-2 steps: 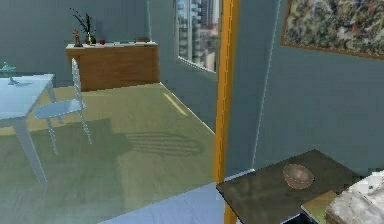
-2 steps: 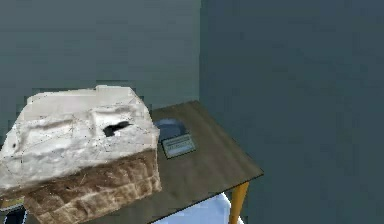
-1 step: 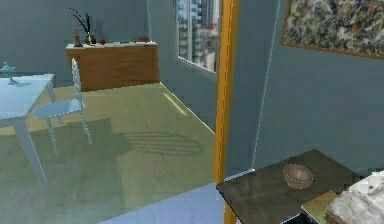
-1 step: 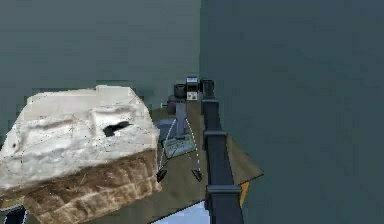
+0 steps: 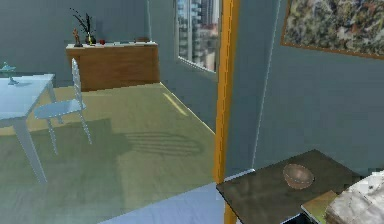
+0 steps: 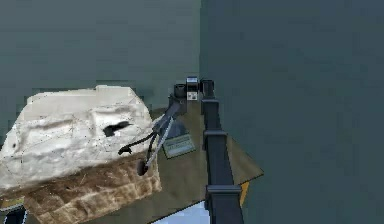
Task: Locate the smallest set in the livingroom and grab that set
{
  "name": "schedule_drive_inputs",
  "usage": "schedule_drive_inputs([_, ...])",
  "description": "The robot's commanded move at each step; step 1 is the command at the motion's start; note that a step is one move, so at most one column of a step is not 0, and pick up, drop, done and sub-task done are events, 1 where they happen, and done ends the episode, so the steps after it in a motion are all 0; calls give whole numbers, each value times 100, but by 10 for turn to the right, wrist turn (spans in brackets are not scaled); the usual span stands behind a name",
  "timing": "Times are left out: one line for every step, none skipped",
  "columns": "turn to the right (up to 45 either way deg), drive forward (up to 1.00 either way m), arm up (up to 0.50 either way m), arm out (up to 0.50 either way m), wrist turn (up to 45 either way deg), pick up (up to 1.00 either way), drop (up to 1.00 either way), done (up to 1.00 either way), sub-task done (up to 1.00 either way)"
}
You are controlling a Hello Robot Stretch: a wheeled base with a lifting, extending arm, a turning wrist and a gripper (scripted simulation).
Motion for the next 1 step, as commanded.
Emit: schedule_drive_inputs([0, 0, 0, 0, 450, 0, 0, 0, 0])
